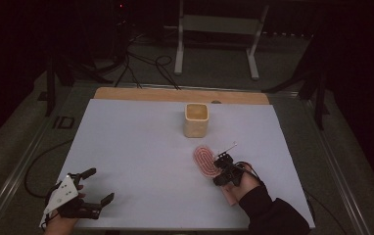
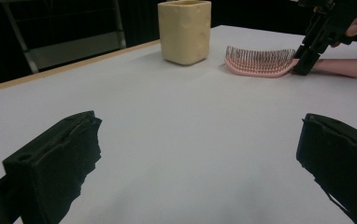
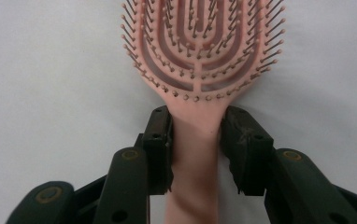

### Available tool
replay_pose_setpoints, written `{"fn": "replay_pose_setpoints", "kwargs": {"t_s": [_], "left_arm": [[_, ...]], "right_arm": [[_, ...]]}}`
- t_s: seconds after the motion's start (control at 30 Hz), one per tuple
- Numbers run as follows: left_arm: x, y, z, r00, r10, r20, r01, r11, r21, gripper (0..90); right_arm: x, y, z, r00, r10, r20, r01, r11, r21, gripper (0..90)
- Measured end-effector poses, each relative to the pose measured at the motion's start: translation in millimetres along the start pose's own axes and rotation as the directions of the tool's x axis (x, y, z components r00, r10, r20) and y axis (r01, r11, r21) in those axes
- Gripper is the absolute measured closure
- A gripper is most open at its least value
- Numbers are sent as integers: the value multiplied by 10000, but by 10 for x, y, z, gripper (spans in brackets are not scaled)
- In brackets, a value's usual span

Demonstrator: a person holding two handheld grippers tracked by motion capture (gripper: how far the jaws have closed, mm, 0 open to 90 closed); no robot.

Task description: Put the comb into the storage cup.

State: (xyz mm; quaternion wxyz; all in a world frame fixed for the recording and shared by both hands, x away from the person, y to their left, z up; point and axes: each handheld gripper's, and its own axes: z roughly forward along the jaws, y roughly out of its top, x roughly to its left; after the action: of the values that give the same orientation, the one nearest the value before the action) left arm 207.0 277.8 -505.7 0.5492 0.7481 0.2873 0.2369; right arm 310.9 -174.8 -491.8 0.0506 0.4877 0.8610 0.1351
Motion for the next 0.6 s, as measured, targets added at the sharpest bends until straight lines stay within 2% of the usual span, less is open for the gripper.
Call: {"fn": "replay_pose_setpoints", "kwargs": {"t_s": [0.27,0.6], "left_arm": [[-3,1,-1,10000,3,-11,-3,10000,14,0],[-2,-3,-1,10000,-3,-7,3,10000,29,0]], "right_arm": [[-9,59,5,9999,70,-105,-65,9991,408,667],[54,42,6,9991,18,416,-33,9994,351,699]]}}
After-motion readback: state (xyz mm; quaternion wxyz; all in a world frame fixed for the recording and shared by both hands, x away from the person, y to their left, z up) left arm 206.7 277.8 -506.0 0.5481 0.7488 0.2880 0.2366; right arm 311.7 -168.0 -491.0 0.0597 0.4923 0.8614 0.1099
